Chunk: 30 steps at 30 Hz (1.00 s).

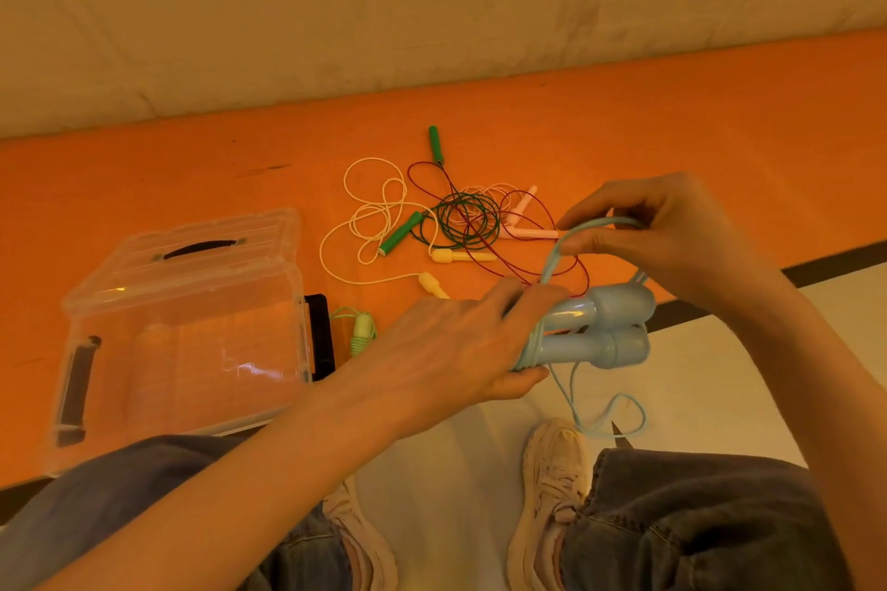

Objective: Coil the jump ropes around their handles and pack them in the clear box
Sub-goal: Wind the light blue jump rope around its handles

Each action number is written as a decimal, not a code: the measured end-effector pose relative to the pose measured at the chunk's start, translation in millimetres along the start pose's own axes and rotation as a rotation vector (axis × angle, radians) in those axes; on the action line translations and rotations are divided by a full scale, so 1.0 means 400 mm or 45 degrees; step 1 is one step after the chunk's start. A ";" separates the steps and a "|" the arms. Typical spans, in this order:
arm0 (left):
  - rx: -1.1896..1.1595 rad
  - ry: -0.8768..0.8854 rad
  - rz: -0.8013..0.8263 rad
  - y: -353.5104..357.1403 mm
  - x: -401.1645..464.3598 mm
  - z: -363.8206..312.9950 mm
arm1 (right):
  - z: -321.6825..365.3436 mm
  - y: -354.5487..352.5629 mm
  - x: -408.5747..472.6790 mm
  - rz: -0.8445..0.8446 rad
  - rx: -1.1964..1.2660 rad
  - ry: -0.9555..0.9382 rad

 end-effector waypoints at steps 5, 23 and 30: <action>0.063 0.027 0.023 0.006 0.002 -0.014 | -0.017 -0.030 -0.016 -0.042 0.002 0.015; -0.252 0.147 0.013 -0.033 -0.010 -0.034 | -0.095 0.022 0.002 0.132 0.399 0.234; -0.294 0.114 0.024 -0.040 -0.007 -0.014 | -0.125 0.035 -0.001 0.152 0.448 0.277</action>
Point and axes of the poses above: each hand's wrist, its own x-axis towards the middle knuckle, its own y-axis out of the palm, z = x × y, the point moved 9 cm from there along x, towards the middle knuckle, and after that the axes turned 14 degrees about z, right-handed, at the moved point
